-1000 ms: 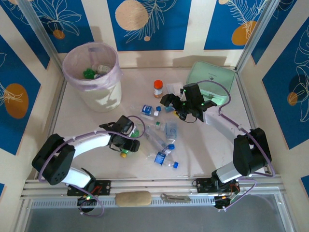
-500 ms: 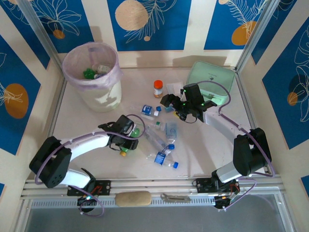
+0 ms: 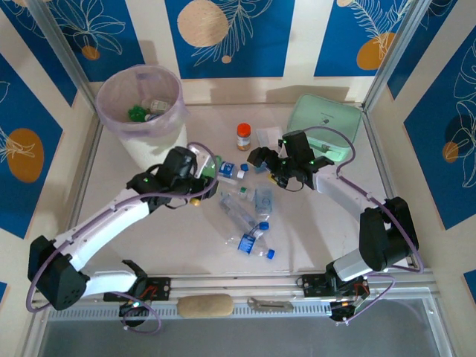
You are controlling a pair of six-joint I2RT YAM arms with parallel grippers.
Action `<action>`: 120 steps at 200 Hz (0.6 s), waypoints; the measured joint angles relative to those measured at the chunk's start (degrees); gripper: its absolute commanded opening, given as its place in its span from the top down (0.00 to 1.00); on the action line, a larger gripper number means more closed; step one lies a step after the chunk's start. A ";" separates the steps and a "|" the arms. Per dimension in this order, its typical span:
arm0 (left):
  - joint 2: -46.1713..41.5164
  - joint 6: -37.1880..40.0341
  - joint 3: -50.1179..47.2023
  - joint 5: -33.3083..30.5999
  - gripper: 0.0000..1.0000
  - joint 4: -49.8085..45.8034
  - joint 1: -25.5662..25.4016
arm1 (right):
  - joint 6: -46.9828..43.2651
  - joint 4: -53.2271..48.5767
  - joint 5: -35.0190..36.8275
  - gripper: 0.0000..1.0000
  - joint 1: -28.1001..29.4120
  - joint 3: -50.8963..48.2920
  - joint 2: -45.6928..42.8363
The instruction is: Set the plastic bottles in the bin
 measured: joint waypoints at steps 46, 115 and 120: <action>1.51 4.46 12.02 2.56 0.51 -0.76 6.43 | -0.46 -0.31 0.20 0.01 -0.07 -0.83 -2.38; 9.94 8.81 31.34 6.97 0.52 -3.26 20.79 | -1.73 -0.55 0.46 0.01 -1.68 -3.23 -6.14; 10.38 9.03 32.17 7.13 0.53 -3.23 21.70 | -1.77 -0.59 0.46 0.01 -1.86 -3.37 -6.36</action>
